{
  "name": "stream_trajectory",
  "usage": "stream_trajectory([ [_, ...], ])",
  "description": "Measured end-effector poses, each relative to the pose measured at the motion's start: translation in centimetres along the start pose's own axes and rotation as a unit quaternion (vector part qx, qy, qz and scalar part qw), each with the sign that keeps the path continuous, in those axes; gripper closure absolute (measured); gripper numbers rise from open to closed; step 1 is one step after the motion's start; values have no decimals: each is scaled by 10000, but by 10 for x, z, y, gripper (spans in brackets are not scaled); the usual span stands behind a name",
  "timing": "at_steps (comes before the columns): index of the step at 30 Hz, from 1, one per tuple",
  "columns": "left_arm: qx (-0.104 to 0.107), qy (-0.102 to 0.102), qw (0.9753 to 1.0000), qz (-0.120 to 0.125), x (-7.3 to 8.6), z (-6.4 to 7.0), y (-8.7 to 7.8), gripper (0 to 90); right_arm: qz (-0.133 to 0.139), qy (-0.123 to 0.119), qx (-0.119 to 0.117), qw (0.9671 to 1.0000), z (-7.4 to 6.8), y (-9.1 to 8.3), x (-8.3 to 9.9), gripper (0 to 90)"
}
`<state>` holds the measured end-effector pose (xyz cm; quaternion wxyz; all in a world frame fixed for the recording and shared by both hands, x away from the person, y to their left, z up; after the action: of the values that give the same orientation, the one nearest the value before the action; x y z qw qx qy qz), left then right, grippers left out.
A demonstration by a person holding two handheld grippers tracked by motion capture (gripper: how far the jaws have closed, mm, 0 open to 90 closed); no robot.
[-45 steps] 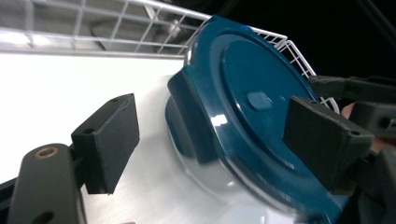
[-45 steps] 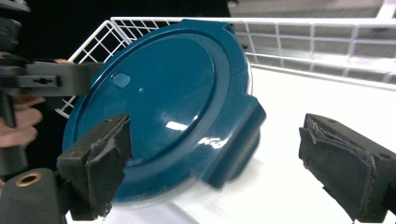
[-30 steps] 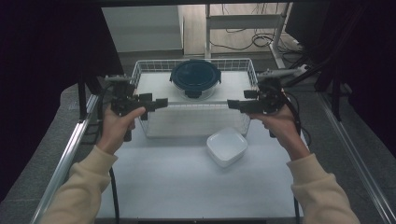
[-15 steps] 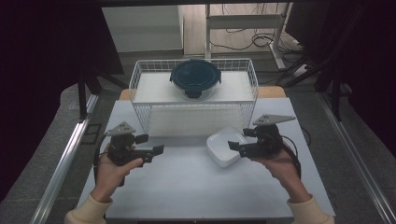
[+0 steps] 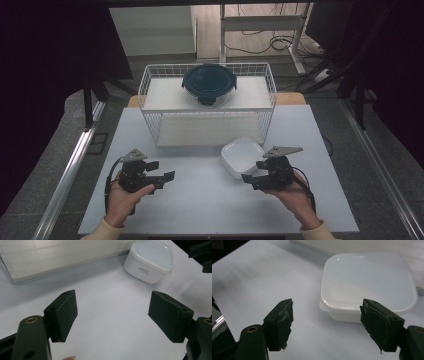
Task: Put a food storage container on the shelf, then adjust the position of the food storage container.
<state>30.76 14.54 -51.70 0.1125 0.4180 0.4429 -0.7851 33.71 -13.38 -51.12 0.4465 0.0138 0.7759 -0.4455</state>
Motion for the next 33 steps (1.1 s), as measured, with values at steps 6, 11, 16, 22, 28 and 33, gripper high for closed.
stream_trajectory([
  [6,-56,-44,9999,-91,7,-6,4,230,-67,12,53,10000,6,3,4,262],
  [11,-56,-90,9998,-153,9,-10,8,231,-59,50,53,10000,9,2,4,263],
  [16,-66,-83,9998,-139,9,-9,7,230,-73,38,46,10000,9,2,5,267],
  [22,-54,-114,9999,-118,9,-10,6,230,-61,32,8,10000,8,0,4,293],
  [28,11,-90,9998,-180,12,-7,10,229,-93,55,-10,9999,9,2,0,315],
  [33,84,-47,9996,-282,17,-7,15,227,-45,141,6,9999,14,1,-11,377],
])
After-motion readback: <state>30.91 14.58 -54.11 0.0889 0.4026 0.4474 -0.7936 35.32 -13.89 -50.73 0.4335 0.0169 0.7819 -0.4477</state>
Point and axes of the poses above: each handheld gripper's, and its own axes: y roughly forward along the jaws, x roughly out of its underside, z roughly to its right, the point moved 10 cm from there along y, roughly forward along the jaws, and after that the axes turned 3 degrees about y, right-handed, at the moved point
